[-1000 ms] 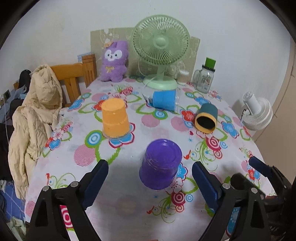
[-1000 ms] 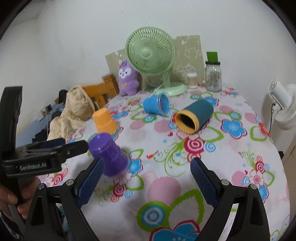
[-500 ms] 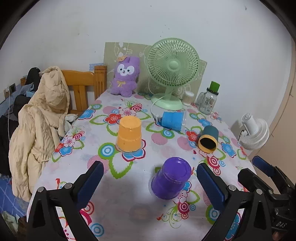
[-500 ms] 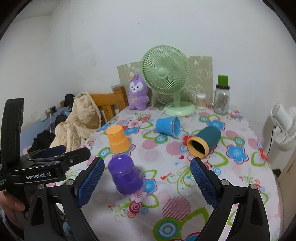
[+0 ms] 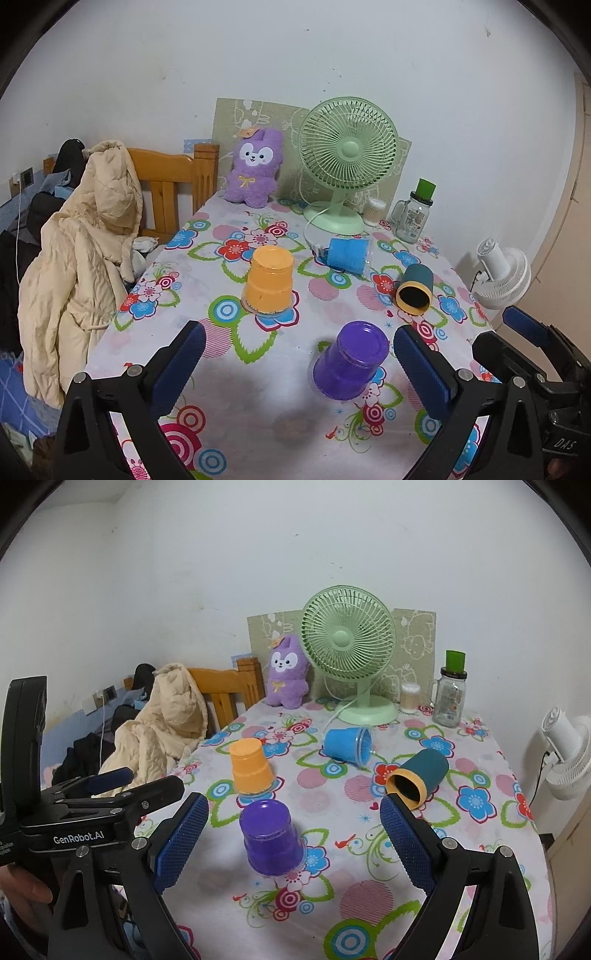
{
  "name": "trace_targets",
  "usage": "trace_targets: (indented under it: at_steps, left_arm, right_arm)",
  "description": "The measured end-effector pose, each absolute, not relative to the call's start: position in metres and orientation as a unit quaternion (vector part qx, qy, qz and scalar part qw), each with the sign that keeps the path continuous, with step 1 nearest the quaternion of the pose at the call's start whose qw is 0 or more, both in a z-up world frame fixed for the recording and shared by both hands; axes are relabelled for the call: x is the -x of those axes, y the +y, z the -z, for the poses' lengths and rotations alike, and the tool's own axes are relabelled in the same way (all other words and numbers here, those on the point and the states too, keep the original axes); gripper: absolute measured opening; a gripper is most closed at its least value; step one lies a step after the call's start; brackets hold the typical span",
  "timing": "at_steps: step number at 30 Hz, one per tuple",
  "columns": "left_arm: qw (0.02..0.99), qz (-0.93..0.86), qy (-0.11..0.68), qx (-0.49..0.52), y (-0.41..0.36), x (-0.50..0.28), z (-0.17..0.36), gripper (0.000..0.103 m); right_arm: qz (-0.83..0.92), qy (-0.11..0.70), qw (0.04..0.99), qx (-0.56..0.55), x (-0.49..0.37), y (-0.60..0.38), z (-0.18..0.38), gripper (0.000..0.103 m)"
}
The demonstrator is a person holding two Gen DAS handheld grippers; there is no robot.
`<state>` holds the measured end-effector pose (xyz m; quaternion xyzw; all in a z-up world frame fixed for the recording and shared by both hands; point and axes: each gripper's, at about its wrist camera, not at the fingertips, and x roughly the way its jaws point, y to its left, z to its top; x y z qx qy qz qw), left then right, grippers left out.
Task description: Flip cup upside down
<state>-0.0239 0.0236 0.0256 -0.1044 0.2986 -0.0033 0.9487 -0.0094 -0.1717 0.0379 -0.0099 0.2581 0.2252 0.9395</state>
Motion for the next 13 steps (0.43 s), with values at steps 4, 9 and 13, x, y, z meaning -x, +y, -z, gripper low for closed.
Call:
trace_targets:
  at_steps: [4,9,13]
  left_arm:
    - [0.949,0.003,0.297,0.104,0.0253,0.0261,-0.026,0.103]
    - [0.949,0.002,0.296,0.104,0.0257,0.0273,-0.0258,0.103]
    - [0.95,0.002,0.296,0.102,0.0262,0.0277,-0.0258,0.103]
  right_arm:
    - [-0.226,0.26,0.939,0.009,0.0107,-0.1715,-0.0378,0.096]
    - [-0.227,0.261,0.938,0.009,0.0112,-0.1714,-0.0375,0.096]
    - [-0.228,0.261,0.938,0.008,0.0128,-0.1715,-0.036,0.096]
